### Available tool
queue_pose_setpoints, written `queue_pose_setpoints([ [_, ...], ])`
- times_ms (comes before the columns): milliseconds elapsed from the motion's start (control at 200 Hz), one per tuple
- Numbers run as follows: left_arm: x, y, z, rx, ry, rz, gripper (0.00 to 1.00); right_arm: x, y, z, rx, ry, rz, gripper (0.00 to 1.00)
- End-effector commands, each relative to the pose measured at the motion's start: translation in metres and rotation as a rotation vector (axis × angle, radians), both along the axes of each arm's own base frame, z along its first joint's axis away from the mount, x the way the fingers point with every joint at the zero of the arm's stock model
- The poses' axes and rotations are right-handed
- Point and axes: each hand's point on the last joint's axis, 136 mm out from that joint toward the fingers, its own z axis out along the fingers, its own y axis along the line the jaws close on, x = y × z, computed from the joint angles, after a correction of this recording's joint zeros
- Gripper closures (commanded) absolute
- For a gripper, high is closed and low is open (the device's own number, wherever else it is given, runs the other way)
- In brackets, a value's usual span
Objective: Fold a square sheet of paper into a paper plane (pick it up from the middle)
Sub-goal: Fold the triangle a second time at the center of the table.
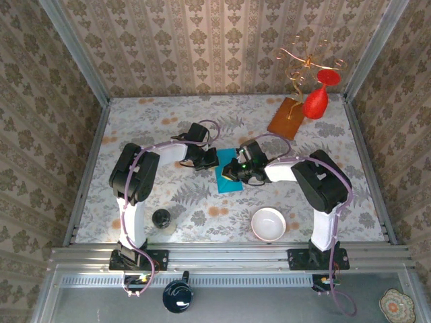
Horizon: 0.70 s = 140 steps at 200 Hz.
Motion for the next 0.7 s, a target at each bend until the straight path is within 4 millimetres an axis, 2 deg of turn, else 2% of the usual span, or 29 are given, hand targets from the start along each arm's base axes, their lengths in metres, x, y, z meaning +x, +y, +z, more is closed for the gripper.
queue_pose_setpoints([
  [0, -0.0061, 0.005, -0.016, 0.044, 0.039, -0.016, 0.93, 0.0083, 0.0042, -0.0023, -0.011, -0.02, -0.014, 1.0],
  [695, -0.0079, 0.0046, -0.0177, 0.04, 0.047, -0.015, 0.93, 0.0135, 0.0038, -0.0041, -0.014, -0.033, -0.034, 1.0],
])
